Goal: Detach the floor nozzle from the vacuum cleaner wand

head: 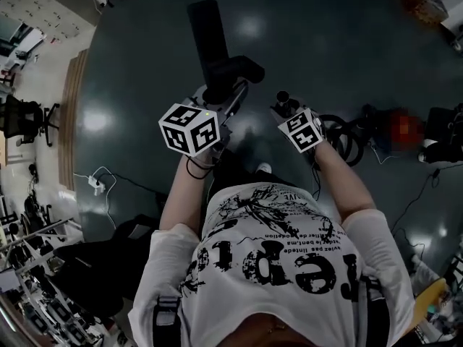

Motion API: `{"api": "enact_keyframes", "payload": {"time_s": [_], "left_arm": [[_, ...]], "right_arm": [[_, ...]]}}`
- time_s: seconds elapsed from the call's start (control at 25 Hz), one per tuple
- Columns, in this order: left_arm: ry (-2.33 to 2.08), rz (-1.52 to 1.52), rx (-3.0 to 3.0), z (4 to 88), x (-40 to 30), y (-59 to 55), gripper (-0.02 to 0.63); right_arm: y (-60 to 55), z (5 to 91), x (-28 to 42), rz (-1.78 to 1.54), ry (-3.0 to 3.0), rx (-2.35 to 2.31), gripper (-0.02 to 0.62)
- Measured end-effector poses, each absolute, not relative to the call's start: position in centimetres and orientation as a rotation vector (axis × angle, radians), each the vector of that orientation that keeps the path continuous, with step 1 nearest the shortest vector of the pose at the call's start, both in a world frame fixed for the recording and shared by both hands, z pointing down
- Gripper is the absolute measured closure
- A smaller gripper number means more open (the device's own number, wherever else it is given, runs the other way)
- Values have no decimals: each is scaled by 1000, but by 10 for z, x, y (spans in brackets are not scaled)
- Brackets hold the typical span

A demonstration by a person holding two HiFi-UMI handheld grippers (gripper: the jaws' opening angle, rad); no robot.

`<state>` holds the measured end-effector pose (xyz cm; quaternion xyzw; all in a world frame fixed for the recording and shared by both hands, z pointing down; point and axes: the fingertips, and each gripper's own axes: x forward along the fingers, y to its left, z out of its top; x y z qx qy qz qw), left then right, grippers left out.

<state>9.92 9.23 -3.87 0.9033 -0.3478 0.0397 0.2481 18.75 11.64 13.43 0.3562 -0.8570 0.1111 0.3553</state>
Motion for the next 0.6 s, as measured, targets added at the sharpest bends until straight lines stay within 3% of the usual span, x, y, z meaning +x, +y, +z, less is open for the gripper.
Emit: {"api": "enact_keyframes", "payload": {"time_s": [0.28, 0.6], "left_arm": [[-959, 154, 2335, 41, 59, 74, 477], [-897, 156, 2201, 166, -5, 1, 477]], "right_arm": [[81, 165, 155, 279, -2170, 830, 413], [14, 270, 109, 329, -2088, 765, 413]]}}
